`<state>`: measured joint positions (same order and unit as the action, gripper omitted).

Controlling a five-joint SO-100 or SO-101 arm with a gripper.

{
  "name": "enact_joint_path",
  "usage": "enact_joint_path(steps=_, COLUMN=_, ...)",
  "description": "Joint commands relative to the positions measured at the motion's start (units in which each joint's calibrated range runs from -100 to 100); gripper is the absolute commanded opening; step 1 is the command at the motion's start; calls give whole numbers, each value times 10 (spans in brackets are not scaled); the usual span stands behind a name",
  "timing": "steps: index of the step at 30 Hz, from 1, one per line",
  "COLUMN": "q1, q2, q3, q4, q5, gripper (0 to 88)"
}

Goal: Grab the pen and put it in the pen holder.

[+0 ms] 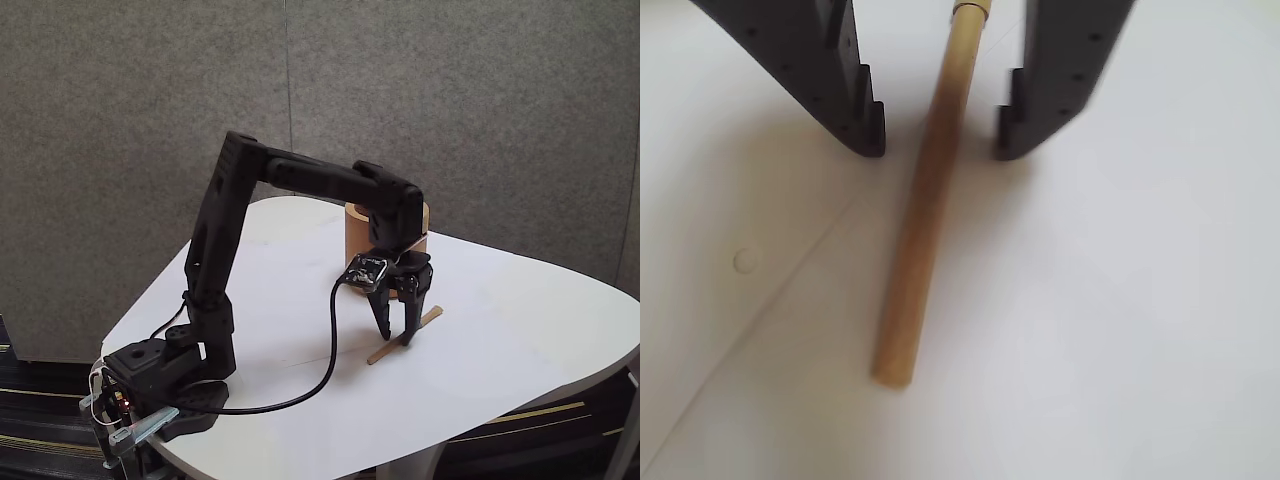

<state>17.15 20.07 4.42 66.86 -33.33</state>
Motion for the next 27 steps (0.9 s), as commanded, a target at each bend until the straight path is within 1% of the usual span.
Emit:
enact_joint_path(steps=1, q1=6, q2=1, q3=-14, q4=1, q5=-3, gripper=4)
enact_joint_path(steps=17, q1=10, q2=-7, q3=-13, q4=2, q5=1, gripper=5)
enact_joint_path(steps=23, q1=45, q2=-9, q3=-19, q4=3, q5=2, gripper=5)
enact_joint_path(steps=27, q1=55, q2=-45, q3=-39, q4=8, q5=3, gripper=5)
